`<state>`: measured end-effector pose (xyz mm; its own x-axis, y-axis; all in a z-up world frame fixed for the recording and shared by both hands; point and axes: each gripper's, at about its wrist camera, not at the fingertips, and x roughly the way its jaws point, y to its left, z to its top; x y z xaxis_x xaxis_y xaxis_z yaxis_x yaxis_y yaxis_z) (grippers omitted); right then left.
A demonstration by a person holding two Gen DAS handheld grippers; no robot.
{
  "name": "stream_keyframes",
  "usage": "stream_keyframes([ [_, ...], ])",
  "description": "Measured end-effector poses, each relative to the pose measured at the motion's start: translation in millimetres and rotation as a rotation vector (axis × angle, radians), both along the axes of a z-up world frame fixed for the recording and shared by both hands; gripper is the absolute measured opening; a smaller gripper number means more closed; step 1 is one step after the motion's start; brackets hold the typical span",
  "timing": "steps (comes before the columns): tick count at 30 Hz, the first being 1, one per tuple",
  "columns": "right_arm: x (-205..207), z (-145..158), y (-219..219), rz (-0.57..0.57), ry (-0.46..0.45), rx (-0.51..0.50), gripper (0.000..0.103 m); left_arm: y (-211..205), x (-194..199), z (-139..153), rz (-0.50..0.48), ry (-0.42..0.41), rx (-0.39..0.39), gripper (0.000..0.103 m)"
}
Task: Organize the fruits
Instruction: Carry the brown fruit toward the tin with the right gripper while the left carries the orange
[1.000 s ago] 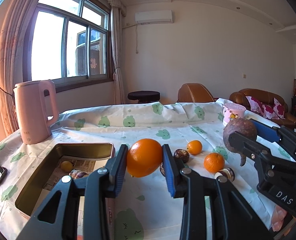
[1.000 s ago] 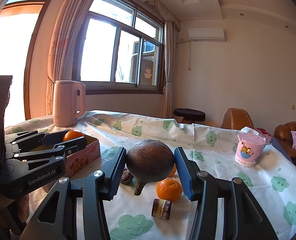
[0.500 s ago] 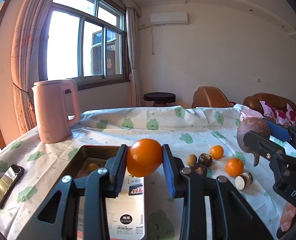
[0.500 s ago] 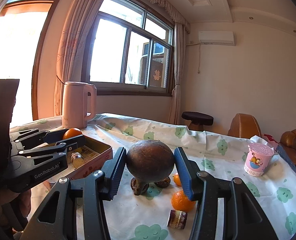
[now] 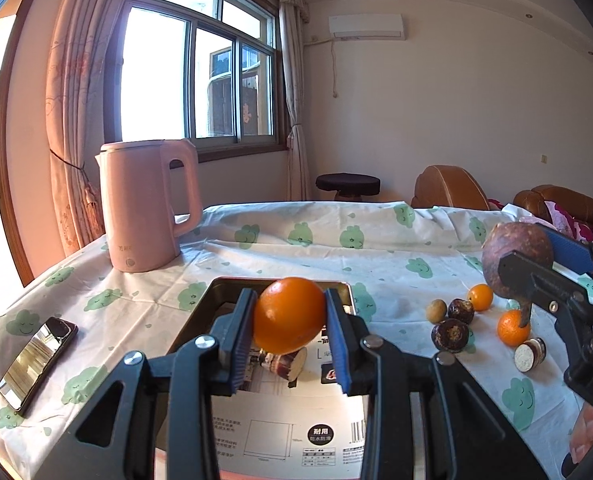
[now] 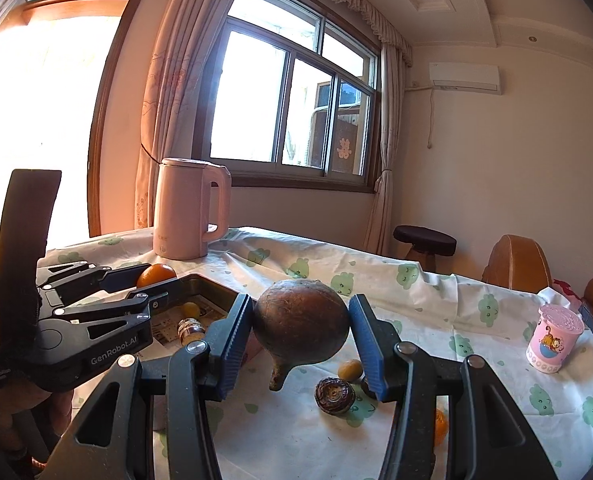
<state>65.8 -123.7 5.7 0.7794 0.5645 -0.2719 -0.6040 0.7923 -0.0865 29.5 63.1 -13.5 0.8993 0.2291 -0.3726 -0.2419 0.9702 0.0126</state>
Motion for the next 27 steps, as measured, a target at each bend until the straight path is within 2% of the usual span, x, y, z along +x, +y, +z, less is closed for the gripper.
stream_keyframes([
  [17,5.0,4.0,44.7,0.085,0.001,-0.049,0.052,33.1,3.3,-5.4,0.054,0.047,-0.007,0.036],
  [27,14.8,-3.3,71.2,0.141,0.055,-0.067,0.052,55.2,6.7,-13.3,0.082,0.090,-0.019,0.036],
])
